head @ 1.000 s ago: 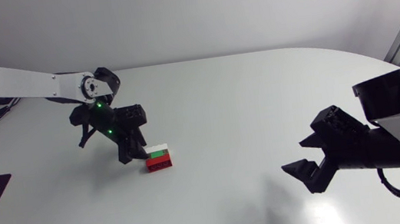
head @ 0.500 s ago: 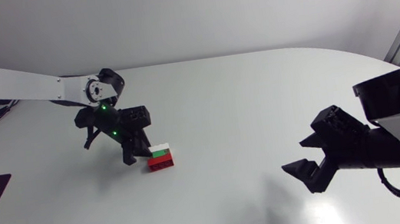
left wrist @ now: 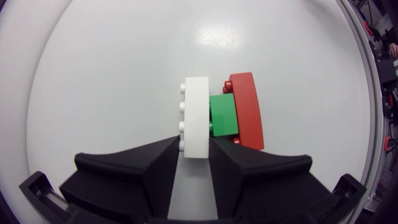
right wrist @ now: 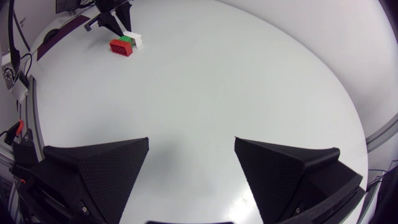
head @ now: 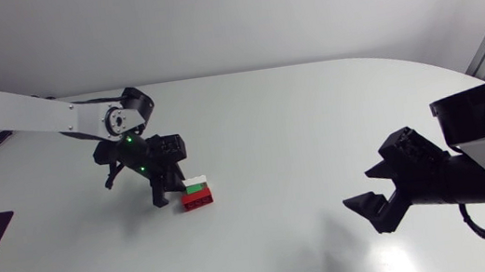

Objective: Separate the duplo bricks

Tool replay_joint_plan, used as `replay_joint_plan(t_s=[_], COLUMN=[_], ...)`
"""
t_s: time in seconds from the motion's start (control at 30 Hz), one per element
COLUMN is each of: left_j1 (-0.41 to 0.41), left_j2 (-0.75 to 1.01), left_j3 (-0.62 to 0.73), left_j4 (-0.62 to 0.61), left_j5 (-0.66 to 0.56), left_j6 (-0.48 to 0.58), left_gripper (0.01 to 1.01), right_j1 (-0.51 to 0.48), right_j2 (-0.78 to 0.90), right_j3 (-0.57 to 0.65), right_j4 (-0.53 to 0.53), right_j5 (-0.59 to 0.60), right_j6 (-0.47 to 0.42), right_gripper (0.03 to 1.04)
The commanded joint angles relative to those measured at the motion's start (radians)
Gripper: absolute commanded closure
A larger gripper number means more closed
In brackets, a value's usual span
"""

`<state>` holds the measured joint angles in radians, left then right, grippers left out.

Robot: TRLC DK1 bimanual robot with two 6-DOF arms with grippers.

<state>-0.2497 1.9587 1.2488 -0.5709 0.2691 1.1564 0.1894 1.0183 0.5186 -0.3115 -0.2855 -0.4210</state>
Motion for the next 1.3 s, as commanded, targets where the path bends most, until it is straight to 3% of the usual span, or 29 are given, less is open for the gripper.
replay_joint_plan(t_s=[0.0, 0.2, 0.33, 0.47, 0.67, 0.9, 1.07, 1.27], left_j1=[-0.011, -0.031, -0.062, -0.137, -0.335, -0.496, -0.548, -0.548], left_j2=[-0.087, -0.210, -0.314, -0.414, -0.460, -0.346, -0.281, -0.236], left_j3=[-0.071, -0.184, -0.307, -0.486, -0.778, -0.930, -0.931, -0.920], left_j4=[0.029, 0.143, 0.345, 0.643, 1.119, 1.559, 1.566, 1.565], left_j5=[-0.016, -0.079, -0.163, -0.321, -0.579, -0.719, -0.749, -0.749], left_j6=[-0.017, -0.018, -0.018, -0.011, 0.127, 0.253, 0.230, 0.220], left_gripper=[0.754, 0.764, 0.767, 0.767, 0.766, 0.762, 0.764, 0.762], right_j1=[-0.007, -0.007, -0.007, -0.007, -0.007, -0.004, -0.007, -0.007], right_j2=[-0.003, -0.003, -0.009, -0.023, -0.024, -0.037, -0.047, -0.055], right_j3=[-0.026, -0.025, -0.028, -0.031, -0.031, -0.034, -0.042, -0.045], right_j4=[-0.003, -0.003, -0.006, -0.011, -0.011, -0.017, -0.017, -0.018], right_j5=[-0.007, -0.015, -0.015, -0.015, -0.015, -0.015, -0.015, -0.015], right_j6=[-0.024, -0.024, -0.024, -0.024, -0.024, -0.024, -0.024, -0.025], right_gripper=[0.07, 0.07, 0.07, 0.07, 0.07, 0.07, 0.07, 0.07])
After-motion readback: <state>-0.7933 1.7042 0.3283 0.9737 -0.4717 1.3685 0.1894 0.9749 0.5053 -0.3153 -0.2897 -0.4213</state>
